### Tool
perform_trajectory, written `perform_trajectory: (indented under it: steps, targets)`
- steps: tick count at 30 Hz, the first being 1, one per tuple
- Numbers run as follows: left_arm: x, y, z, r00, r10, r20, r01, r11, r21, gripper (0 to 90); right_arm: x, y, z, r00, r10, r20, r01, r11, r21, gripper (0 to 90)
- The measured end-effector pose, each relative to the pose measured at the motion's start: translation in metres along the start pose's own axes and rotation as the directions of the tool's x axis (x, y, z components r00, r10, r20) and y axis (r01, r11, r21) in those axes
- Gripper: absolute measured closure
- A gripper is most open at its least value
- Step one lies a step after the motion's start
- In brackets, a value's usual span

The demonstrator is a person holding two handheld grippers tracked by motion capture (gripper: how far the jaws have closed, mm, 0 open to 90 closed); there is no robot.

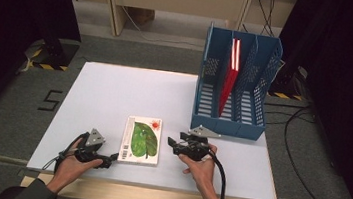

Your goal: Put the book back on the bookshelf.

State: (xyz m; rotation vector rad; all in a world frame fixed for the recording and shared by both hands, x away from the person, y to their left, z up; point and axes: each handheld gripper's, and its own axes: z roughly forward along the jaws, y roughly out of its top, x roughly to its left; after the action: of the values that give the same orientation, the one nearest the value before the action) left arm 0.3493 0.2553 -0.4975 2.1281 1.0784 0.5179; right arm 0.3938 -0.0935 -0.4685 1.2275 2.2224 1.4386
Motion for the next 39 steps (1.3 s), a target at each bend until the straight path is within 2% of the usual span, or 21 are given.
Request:
perform_trajectory:
  steps: [3,10,11,15,17,18,26,33,39]
  targets:
    - [0.001,0.000,0.001,0.9998,-0.020,0.006,0.020,0.9998,0.001,15.5,0.002,-0.002,0.003,1.0000,-0.005,-0.001,0.005,1.000,0.016,42.2]
    - [-0.004,0.001,0.001,0.9999,-0.006,-0.008,0.006,0.9999,-0.009,17.1,0.005,-0.003,0.008,0.9999,-0.008,-0.008,0.008,0.999,0.038,42.2]
    - [-0.007,0.002,0.002,1.0000,-0.009,0.003,0.009,0.9999,-0.009,17.0,0.005,-0.004,0.009,1.0000,-0.002,-0.007,0.002,0.999,0.041,42.2]
    - [-0.016,0.005,0.006,0.9999,0.008,0.011,-0.008,0.9999,-0.015,16.4,0.006,-0.004,0.011,1.0000,-0.004,-0.008,0.004,0.999,0.051,42.4]
    - [-0.021,0.007,0.007,0.9995,0.029,-0.013,-0.029,0.9993,-0.021,15.6,0.007,-0.004,0.011,1.0000,-0.002,-0.007,0.002,0.999,0.053,42.5]
    - [-0.023,0.008,0.008,0.9992,0.039,-0.006,-0.039,0.9989,-0.027,15.4,0.007,-0.004,0.012,1.0000,-0.005,-0.006,0.005,0.999,0.053,42.7]
    - [-0.032,0.011,0.014,0.9992,0.039,0.006,-0.038,0.9986,-0.037,14.6,0.011,-0.003,0.022,0.9998,0.006,-0.018,-0.005,0.997,0.079,43.3]
    - [-0.031,0.011,0.014,0.9991,0.035,0.024,-0.034,0.9985,-0.043,15.8,0.013,-0.003,0.028,0.9998,0.003,-0.021,0.000,0.993,0.120,43.5]
    - [-0.029,0.011,0.014,0.9991,0.026,0.033,-0.024,0.9990,-0.038,15.3,0.014,-0.005,0.030,0.9997,-0.003,-0.025,0.006,0.991,0.131,43.7]
